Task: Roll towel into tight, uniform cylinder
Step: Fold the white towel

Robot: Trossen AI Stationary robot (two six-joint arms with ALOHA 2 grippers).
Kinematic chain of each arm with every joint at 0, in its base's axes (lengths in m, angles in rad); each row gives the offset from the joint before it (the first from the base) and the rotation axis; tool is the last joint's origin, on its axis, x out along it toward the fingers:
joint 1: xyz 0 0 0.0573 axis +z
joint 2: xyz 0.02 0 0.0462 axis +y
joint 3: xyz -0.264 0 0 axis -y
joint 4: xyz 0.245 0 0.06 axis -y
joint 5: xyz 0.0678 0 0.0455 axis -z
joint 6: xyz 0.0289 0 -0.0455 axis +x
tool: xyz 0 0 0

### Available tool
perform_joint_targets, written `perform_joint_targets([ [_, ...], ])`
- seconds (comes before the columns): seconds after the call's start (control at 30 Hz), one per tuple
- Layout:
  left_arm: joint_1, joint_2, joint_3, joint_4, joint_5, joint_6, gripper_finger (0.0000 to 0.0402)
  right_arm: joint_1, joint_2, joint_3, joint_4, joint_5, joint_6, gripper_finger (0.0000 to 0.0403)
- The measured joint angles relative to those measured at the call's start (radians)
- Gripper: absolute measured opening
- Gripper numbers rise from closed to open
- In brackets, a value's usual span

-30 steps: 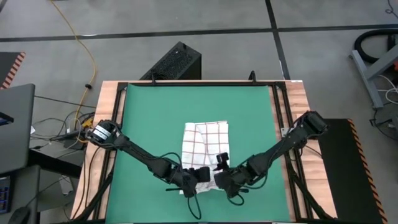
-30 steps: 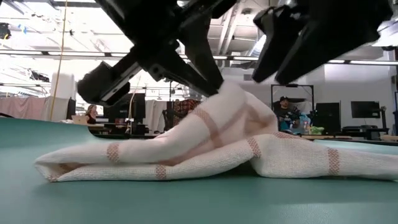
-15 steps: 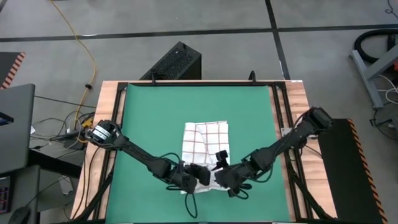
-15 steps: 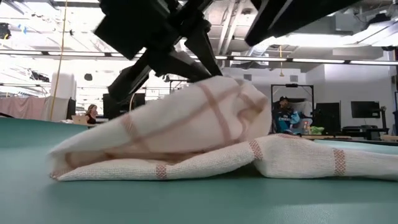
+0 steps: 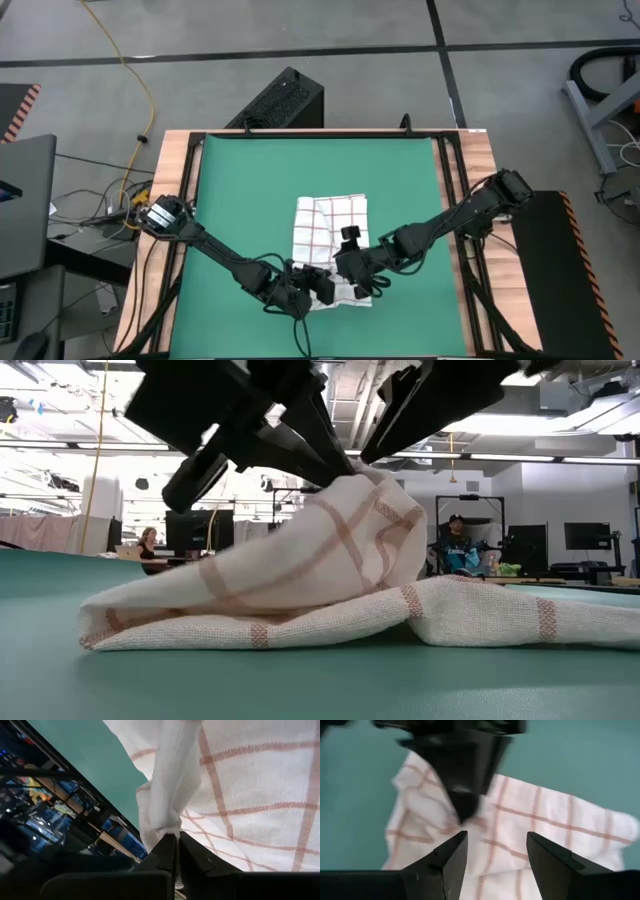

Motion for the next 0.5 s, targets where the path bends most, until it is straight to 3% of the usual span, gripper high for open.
perform_joint_targets([
  [0.1,0.001,0.0,0.0,-0.001,-0.014,0.013,0.0,-0.002,0.0,0.0,0.018,-0.048,0.015,0.0226],
  [0.5,0.001,0.0,0.0,0.008,-0.02,0.052,0.0,-0.023,0.0,0.0,0.061,-0.076,0.015,0.0226],
])
